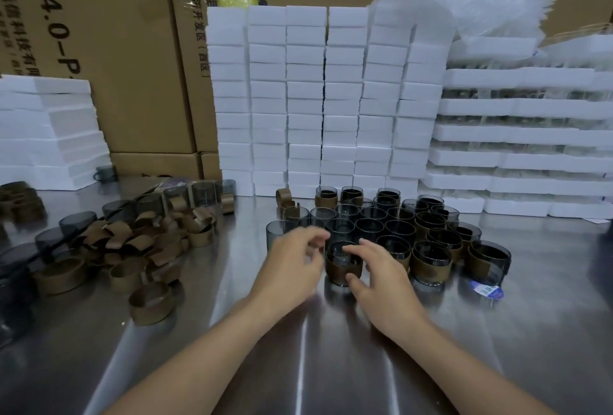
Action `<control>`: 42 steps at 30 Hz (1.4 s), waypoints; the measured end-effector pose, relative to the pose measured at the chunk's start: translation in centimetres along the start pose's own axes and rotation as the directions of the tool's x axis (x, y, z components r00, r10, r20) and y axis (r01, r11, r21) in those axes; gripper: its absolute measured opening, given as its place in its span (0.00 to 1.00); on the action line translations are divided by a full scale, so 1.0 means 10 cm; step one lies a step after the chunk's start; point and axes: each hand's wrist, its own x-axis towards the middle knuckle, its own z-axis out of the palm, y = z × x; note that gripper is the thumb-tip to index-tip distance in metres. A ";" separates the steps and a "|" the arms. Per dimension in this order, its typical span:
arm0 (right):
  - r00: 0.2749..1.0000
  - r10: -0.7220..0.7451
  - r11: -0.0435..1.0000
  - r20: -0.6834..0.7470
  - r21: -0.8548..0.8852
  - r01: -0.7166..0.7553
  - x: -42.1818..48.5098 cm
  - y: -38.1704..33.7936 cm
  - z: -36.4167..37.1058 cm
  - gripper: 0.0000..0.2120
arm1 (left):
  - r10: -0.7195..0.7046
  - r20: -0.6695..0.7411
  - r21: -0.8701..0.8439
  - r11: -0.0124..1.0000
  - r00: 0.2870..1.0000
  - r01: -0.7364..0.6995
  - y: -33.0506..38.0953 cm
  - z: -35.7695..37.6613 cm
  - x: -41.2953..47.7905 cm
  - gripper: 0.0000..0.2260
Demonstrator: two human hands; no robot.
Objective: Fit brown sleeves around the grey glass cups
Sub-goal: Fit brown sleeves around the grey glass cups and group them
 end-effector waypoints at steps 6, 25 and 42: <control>0.991 -0.097 0.995 -0.093 -0.009 0.097 -0.10 -0.05 0.06 0.21 | -0.183 -0.234 -0.115 0.980 0.955 0.159 -0.07 -0.41 0.94 0.11; 0.956 -0.213 0.977 -0.199 -0.046 0.208 -0.12 -0.04 0.11 0.15 | -0.618 -0.064 0.177 0.766 0.784 0.618 -1.10 -0.15 2.12 0.09; 0.929 -0.063 0.890 -0.364 0.400 0.218 -0.16 -0.34 -0.12 0.26 | -0.025 -0.246 -0.469 0.878 0.969 -0.097 0.53 -0.25 0.03 0.11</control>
